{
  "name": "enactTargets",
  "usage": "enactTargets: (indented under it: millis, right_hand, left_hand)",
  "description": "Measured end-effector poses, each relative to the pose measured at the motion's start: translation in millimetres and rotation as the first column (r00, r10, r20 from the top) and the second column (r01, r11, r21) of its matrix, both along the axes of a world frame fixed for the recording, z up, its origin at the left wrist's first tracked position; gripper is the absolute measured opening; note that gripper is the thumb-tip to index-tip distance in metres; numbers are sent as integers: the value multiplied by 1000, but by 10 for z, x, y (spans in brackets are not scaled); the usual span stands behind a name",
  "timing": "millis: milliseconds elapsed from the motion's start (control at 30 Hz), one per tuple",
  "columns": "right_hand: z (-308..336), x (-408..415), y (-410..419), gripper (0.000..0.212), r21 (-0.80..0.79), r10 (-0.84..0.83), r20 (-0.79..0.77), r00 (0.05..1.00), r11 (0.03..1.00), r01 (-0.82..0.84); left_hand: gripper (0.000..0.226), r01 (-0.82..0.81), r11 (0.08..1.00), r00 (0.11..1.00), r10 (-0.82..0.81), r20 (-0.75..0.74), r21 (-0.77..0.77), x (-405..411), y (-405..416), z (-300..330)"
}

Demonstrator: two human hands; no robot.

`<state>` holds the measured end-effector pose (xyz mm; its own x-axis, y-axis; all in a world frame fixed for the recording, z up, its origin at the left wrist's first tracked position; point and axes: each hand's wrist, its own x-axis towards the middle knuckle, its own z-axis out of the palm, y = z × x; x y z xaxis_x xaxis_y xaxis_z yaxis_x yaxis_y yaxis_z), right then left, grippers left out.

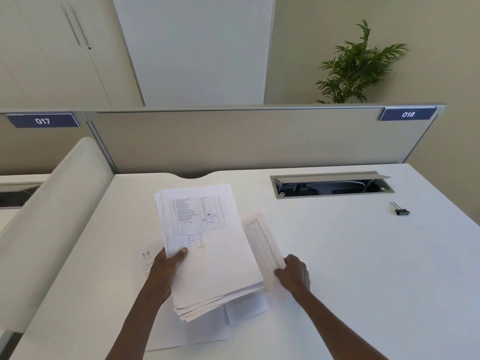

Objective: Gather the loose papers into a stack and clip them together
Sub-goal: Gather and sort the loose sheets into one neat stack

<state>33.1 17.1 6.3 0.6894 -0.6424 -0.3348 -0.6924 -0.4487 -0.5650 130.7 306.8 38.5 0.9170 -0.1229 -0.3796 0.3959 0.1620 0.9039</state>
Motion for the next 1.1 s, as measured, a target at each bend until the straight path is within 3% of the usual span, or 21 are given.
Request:
enactTargets:
  millis: [200,467,633,733,833,900,1000,1100]
  right_hand:
    - [300,35,-214,3,-171,20,174,984,985,11]
    - [1053,172,-299,3,-343,135,352,926,939,-6]
    - [1400,214,-299,11,-236,137,419,898,971,-38]
    - [1435,241,-244,16,-18,80,453,888,997,-80]
    - [1329,256,-143,19,222,10,454,891,967,-124]
    - [1212,277,-65,20,298,6,429,903,943,-148]
    - [990,321,53,23,246,60,374,926,956,-161]
    - [837,347,171,41,118,144,316,938,975,-189]
  left_hand:
    - [29,-68,994,998,69,-8,80,70,69,-69]
    - [32,-101,990,995,99,21,99,115,-3,-50]
    - [28,-107,991,994,106,21,85,97,-84,-14]
    - [29,-109,992,994,108,18,56,83,-127,7]
    - [25,-65,998,998,65,7,7,74,-154,30]
    - [26,-36,999,999,36,6,-23,68,-177,52]
    - [19,37,998,999,-36,26,-48,18,-227,128]
    - [22,106,990,994,-104,28,-92,-22,-253,174]
